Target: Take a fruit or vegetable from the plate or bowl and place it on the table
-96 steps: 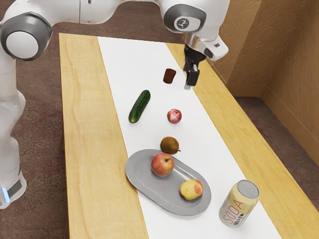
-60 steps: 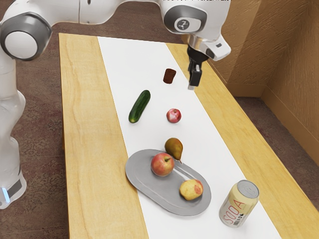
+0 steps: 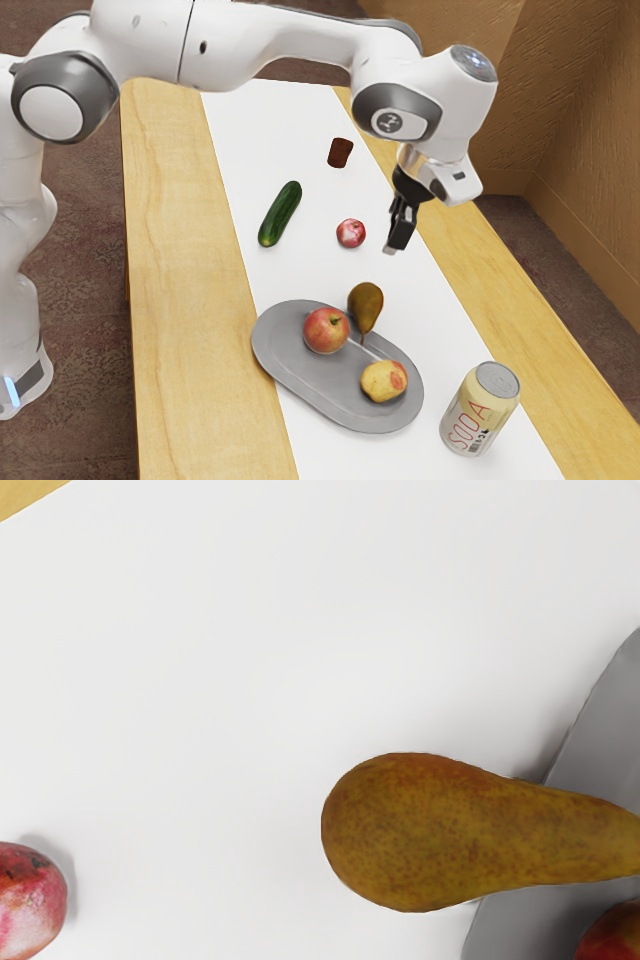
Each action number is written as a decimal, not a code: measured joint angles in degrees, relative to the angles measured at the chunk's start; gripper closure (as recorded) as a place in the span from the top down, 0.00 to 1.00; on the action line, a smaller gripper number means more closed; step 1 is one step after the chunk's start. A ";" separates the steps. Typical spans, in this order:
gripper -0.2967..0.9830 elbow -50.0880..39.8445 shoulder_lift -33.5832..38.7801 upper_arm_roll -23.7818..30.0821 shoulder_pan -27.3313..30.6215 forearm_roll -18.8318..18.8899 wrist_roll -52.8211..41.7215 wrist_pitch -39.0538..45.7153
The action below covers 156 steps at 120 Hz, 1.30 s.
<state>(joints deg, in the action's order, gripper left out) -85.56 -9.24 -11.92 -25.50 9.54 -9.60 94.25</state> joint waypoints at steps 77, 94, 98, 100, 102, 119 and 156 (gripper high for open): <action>0.77 -12.42 2.44 0.83 -1.14 -16.71 8.58 3.91; 0.77 -16.54 5.07 0.85 -1.86 -17.25 9.91 5.69; 0.77 -17.51 5.20 0.85 -1.85 -17.56 10.19 6.16; 0.77 -17.92 5.24 0.85 -1.84 -17.70 10.32 6.38; 0.77 -18.22 5.24 0.85 -1.81 -17.84 10.44 6.60; 0.77 -20.47 5.28 0.66 -1.67 -18.83 11.39 7.85; 0.77 -23.71 5.24 0.75 -1.80 -20.14 12.80 10.02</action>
<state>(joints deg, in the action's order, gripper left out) -109.27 -4.01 -11.17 -27.30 -10.60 3.20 104.27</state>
